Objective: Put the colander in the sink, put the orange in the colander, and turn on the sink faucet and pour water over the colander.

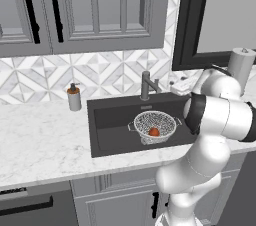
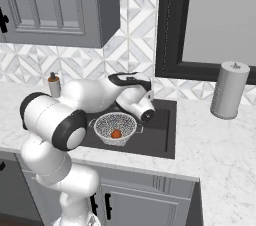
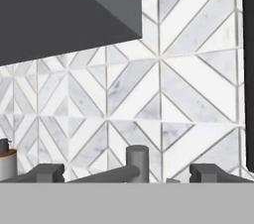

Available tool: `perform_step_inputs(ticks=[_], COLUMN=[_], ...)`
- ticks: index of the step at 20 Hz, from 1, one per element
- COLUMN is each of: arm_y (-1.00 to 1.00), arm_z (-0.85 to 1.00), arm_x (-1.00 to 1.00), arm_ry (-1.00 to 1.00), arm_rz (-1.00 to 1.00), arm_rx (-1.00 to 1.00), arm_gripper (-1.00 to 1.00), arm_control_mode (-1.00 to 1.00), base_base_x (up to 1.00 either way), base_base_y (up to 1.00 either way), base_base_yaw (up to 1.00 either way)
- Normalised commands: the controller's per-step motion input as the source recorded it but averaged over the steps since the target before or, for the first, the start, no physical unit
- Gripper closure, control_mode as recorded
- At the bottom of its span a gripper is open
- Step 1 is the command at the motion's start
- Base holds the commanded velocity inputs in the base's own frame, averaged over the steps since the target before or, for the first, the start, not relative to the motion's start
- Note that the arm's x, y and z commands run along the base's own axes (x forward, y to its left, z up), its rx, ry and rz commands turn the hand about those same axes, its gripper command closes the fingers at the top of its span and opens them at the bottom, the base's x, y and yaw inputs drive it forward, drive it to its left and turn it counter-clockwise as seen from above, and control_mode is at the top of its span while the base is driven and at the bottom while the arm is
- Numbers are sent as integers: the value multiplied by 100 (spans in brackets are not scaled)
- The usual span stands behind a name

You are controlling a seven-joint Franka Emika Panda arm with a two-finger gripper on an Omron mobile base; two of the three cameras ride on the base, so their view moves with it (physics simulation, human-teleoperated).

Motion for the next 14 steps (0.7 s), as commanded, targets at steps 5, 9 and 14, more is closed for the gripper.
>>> perform_step_inputs(ticks=[5,9,14], arm_y=[11,12,4], arm_z=[-21,-7,0], arm_x=[0,0,9], arm_ry=[-2,-1,0], arm_rz=[0,0,0], arm_rx=[0,0,0], arm_gripper=[-100,-100,-100], arm_control_mode=[-100,-100,-100], base_base_x=[0,0,0], base_base_y=[0,0,0], base_base_yaw=[0,0,0])
